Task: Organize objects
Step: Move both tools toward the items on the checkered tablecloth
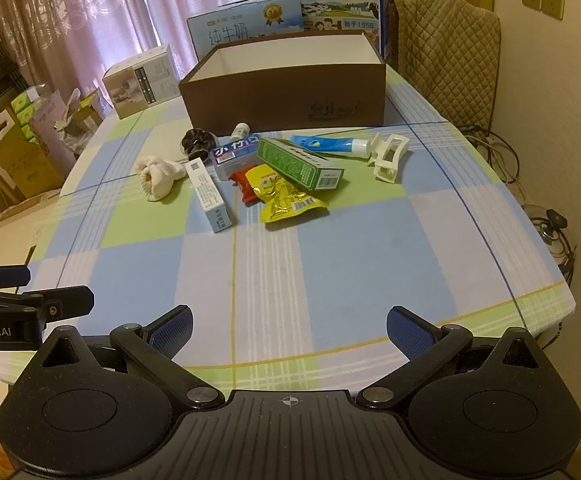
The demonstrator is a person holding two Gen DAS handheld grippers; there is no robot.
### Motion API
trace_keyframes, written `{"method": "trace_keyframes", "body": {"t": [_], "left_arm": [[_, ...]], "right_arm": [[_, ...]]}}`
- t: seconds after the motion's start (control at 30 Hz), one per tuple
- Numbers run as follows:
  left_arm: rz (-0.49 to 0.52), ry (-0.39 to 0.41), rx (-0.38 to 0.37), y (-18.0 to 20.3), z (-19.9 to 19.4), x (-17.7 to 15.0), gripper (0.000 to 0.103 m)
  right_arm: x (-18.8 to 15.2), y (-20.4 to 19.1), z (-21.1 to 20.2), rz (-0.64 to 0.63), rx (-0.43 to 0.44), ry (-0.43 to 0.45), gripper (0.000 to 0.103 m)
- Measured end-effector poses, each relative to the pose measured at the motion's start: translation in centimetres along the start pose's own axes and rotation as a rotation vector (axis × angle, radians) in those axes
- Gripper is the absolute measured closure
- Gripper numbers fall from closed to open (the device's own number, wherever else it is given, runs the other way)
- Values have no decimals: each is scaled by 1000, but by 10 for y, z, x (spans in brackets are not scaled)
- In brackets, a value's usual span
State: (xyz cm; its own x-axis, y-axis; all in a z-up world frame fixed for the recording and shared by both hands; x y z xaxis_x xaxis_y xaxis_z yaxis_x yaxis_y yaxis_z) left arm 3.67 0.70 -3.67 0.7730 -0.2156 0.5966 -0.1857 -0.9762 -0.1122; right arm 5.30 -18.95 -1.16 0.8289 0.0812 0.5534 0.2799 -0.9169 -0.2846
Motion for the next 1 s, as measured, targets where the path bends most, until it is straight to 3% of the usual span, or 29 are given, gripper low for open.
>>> {"method": "trace_keyframes", "body": {"t": [1.0], "left_arm": [[-4, -24, -16, -5, 17, 15, 1]], "right_arm": [[20, -2, 19, -23, 6, -31, 2]]}}
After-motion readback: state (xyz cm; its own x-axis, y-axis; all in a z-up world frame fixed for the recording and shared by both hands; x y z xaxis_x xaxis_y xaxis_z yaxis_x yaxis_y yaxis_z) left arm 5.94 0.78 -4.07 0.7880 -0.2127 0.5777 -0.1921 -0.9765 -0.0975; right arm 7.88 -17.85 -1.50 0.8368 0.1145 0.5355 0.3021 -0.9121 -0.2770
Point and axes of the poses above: each gripper's, at about its wrist camera, not at the fingertips, and z roughly the way its jaws point, y to its right, x to its top, the point moved 5 cm from there along z, roughly the way its jaws point, and after that the axes turned 15 degrees about z, right-handed, at the moved point
